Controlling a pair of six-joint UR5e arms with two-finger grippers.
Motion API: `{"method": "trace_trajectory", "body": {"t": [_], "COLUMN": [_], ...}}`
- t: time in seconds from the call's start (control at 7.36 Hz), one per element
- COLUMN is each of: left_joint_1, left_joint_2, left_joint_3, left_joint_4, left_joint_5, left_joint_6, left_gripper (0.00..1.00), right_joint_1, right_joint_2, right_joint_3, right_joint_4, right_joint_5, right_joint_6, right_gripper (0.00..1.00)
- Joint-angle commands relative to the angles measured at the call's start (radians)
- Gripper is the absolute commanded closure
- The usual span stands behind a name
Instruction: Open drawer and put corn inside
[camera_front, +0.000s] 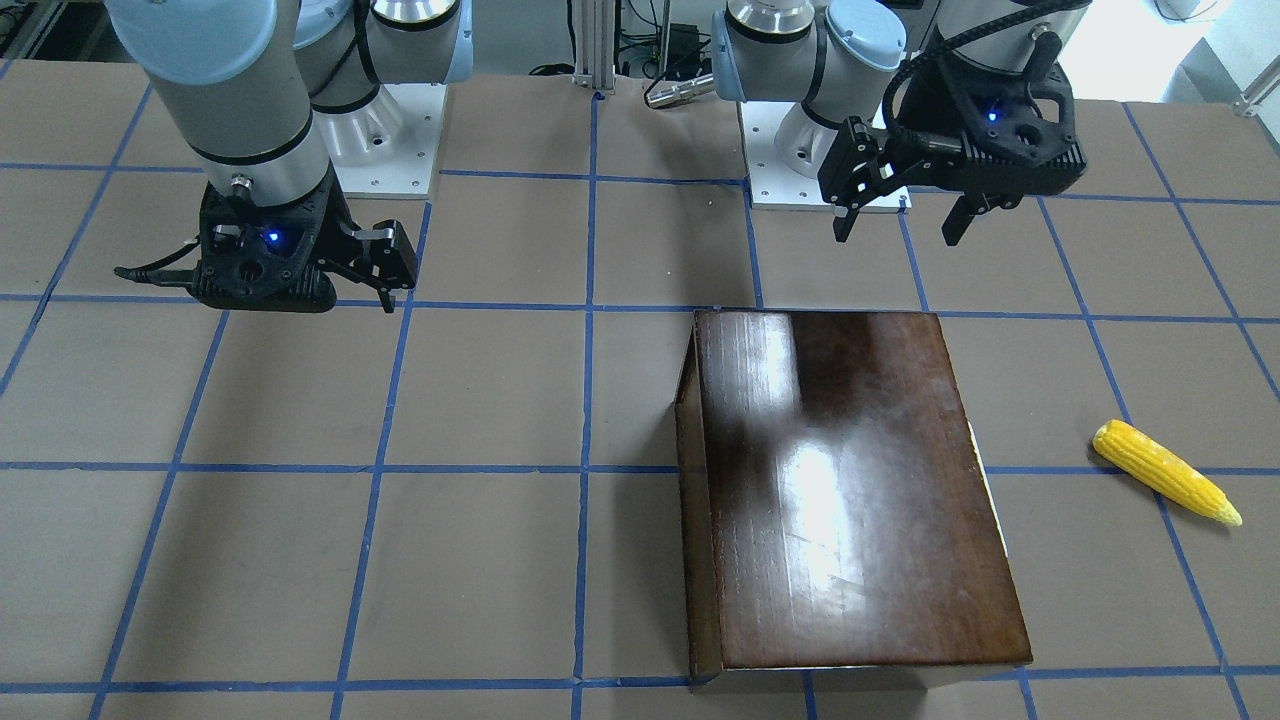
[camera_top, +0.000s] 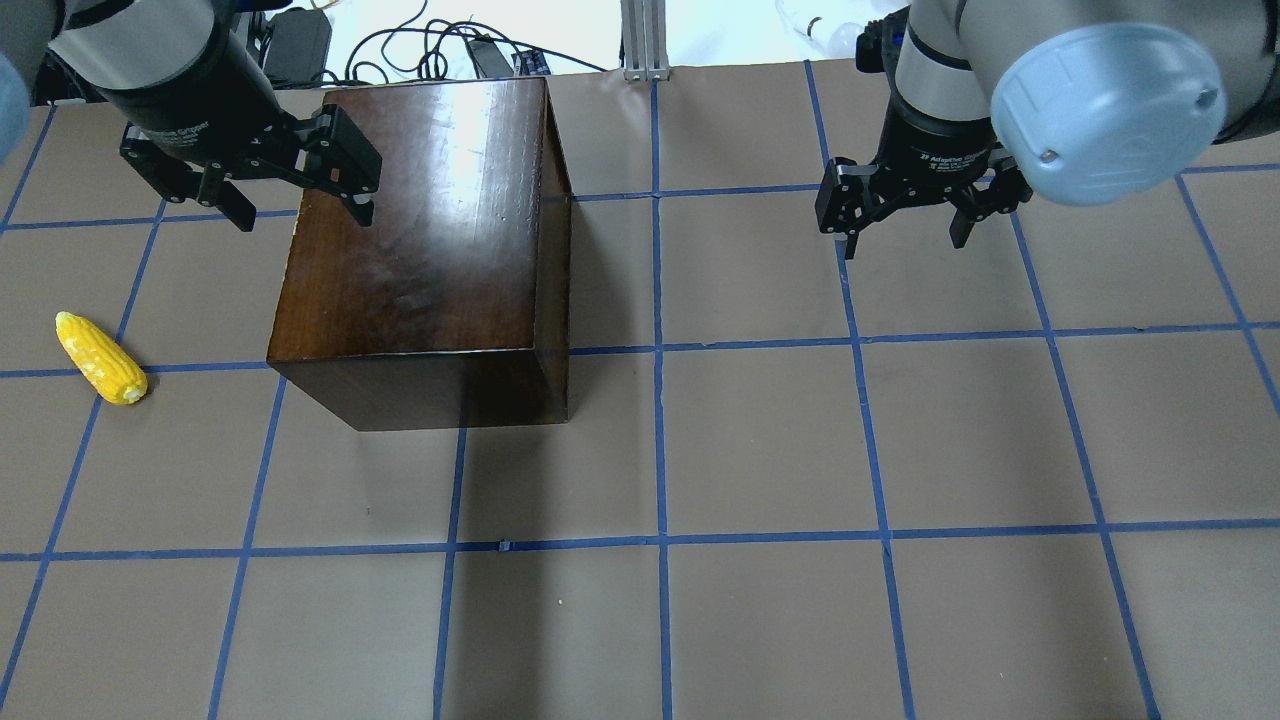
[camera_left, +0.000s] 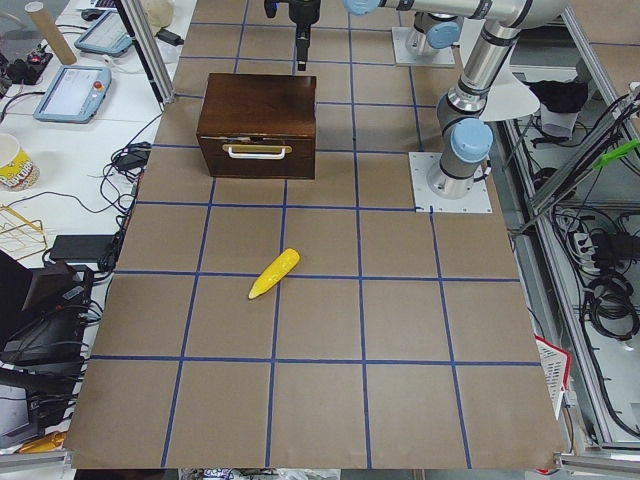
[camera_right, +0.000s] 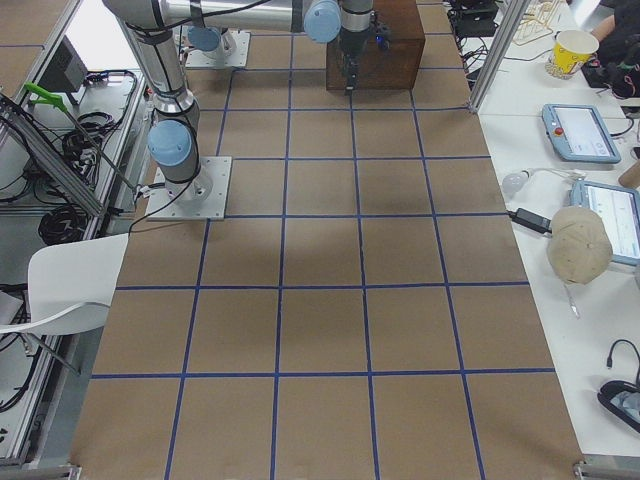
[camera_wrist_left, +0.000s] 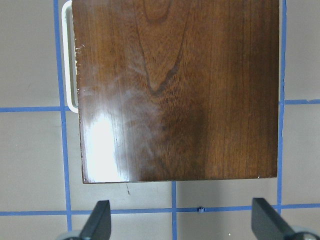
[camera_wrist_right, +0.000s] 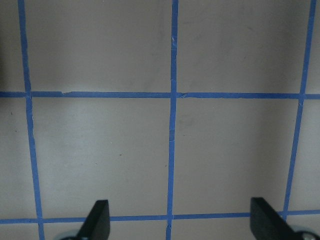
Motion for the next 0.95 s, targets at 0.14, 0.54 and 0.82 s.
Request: {"method": "trace_trajectory", "body": {"t": [0.14,0.54,0.82], "left_joint_1": [0.000,0.000,0.003], "left_joint_2": [0.001,-0.002,-0.021], "left_joint_3": [-0.001,0.010,0.039], "left_joint_4": [-0.001,-0.014,-0.040], "left_joint_5": [0.003,0.006,0.006], "left_joint_6": [0.001,0.000,-0.002], "left_gripper": [0.00,0.00,0.00], "right_joint_1": [0.000,0.000,0.000], "right_joint_2": [0.000,0.000,0.001], "right_joint_3": [0.000,0.000,-0.002], "right_joint_4": [0.001,0.001,-0.001], "right_joint_5": [0.000,0.000,0.000], "right_joint_6": [0.000,0.000,0.000], "right_gripper": [0.00,0.00,0.00]}}
